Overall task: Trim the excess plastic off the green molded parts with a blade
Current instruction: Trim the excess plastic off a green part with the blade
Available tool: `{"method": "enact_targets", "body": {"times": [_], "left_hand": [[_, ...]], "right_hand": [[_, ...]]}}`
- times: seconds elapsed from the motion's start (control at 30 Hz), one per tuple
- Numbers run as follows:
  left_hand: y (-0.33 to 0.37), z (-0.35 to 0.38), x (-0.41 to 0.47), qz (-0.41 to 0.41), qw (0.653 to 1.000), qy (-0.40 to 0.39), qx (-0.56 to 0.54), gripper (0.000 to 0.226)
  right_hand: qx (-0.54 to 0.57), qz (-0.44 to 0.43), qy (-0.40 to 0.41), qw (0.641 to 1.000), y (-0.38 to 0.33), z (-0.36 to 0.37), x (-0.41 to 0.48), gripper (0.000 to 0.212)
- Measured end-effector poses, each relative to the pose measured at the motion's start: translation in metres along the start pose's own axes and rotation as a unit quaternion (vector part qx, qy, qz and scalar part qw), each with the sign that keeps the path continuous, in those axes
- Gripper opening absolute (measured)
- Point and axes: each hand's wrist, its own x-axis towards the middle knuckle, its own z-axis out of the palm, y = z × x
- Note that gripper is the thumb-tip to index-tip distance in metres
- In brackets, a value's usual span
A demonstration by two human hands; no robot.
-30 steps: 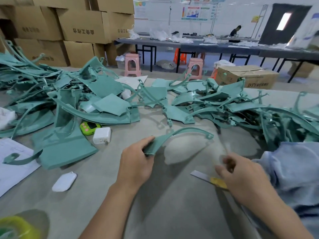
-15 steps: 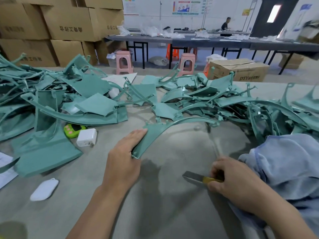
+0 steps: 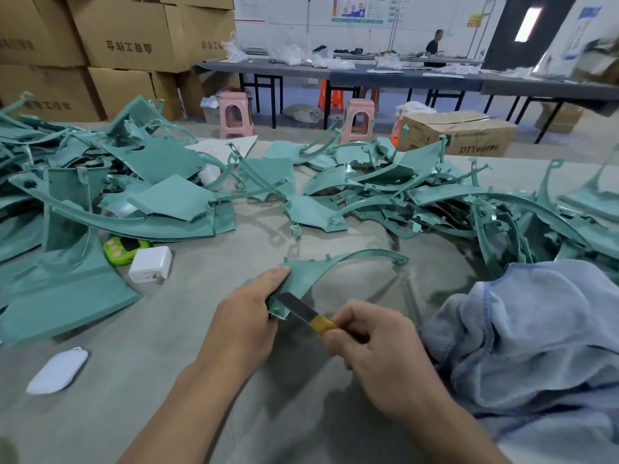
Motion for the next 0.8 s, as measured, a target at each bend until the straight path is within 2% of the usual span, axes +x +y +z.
{"method": "enact_targets", "body": {"times": [0.1, 0.17, 0.23, 0.3, 0.33, 0.4, 0.47, 0.53, 0.6, 0.63, 0.67, 0.7, 0.77, 0.8], "left_hand": [[-0.001, 0.001, 0.000, 0.009, 1.000, -0.010, -0.001, 0.071], [-0.003, 0.001, 0.001, 0.012, 1.000, -0.012, -0.002, 0.069], [-0.003, 0.002, 0.002, 0.021, 1.000, -0.012, 0.001, 0.068], [-0.004, 0.002, 0.001, 0.023, 1.000, -0.011, 0.002, 0.068], [-0.004, 0.002, 0.001, 0.022, 1.000, -0.010, 0.002, 0.069], [-0.005, 0.003, 0.002, 0.015, 1.000, -0.011, 0.004, 0.072], [-0.004, 0.003, 0.002, 0.010, 1.000, -0.007, 0.011, 0.074], [-0.004, 0.003, 0.003, 0.016, 1.000, -0.003, 0.020, 0.073], [-0.004, 0.003, 0.004, 0.024, 0.999, -0.001, 0.030, 0.072], [-0.004, 0.003, 0.003, 0.027, 0.999, 0.000, 0.031, 0.072], [-0.004, 0.002, 0.002, 0.028, 0.999, -0.001, 0.028, 0.071], [-0.004, 0.002, 0.001, 0.030, 0.999, -0.002, 0.024, 0.070], [-0.004, 0.000, -0.001, 0.038, 0.999, -0.003, 0.019, 0.069], [-0.004, 0.000, -0.001, 0.044, 0.999, -0.004, 0.023, 0.069]], "right_hand": [[-0.081, 0.017, 0.043, 0.996, 0.009, 0.002, 0.015, 0.017], [-0.115, 0.073, 0.107, 0.985, 0.019, -0.005, 0.027, 0.022], [-0.111, 0.135, 0.201, 0.964, 0.028, -0.020, 0.035, 0.023], [-0.078, 0.124, 0.256, 0.956, 0.035, -0.028, 0.037, 0.022], [-0.049, 0.088, 0.241, 0.965, 0.034, -0.027, 0.036, 0.021], [-0.012, 0.004, 0.147, 0.989, 0.026, -0.012, 0.030, 0.018], [-0.051, -0.016, 0.080, 0.995, 0.023, 0.002, 0.029, 0.017], [-0.101, 0.052, 0.121, 0.986, 0.029, -0.005, 0.039, 0.020], [-0.130, 0.147, 0.212, 0.957, 0.039, -0.028, 0.044, 0.023], [-0.132, 0.162, 0.252, 0.945, 0.042, -0.038, 0.044, 0.024], [-0.114, 0.142, 0.268, 0.946, 0.044, -0.043, 0.043, 0.023], [-0.073, 0.102, 0.253, 0.959, 0.043, -0.044, 0.041, 0.021], [-0.018, 0.021, 0.152, 0.988, 0.031, -0.027, 0.035, 0.017], [-0.026, -0.006, 0.103, 0.994, 0.027, -0.017, 0.033, 0.017]]}}
